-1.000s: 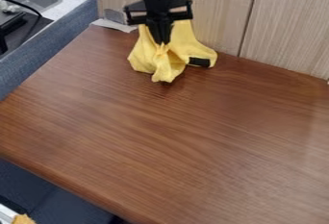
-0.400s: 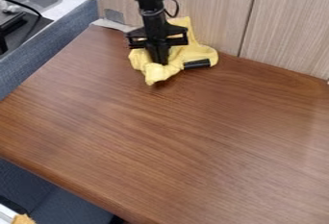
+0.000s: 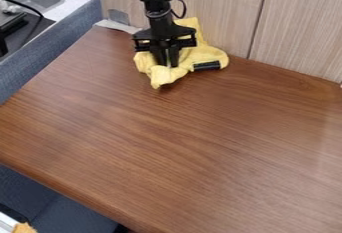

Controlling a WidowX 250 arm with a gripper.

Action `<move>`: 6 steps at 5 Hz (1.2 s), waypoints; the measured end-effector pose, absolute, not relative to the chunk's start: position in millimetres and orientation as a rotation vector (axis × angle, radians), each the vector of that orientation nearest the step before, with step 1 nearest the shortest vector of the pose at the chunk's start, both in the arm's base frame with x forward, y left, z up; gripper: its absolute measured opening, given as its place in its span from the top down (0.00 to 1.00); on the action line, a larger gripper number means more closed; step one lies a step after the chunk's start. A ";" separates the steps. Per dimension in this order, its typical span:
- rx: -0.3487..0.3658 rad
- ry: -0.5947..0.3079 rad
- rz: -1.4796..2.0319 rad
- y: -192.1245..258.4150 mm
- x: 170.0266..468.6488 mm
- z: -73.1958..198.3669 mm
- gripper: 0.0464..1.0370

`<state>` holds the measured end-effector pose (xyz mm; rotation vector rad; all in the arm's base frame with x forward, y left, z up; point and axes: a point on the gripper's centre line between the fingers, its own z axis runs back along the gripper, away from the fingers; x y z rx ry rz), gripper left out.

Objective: Fold the cloth from bottom right to top left

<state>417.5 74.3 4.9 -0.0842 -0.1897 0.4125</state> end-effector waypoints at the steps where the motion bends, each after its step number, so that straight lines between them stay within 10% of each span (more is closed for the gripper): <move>1: -0.075 -0.177 0.396 71.5 416.3 5.7 0.32; 2: -0.070 -0.173 0.387 70.9 415.8 9.2 0.08; 6: -0.135 -0.326 0.354 61.7 421.6 104.2 0.04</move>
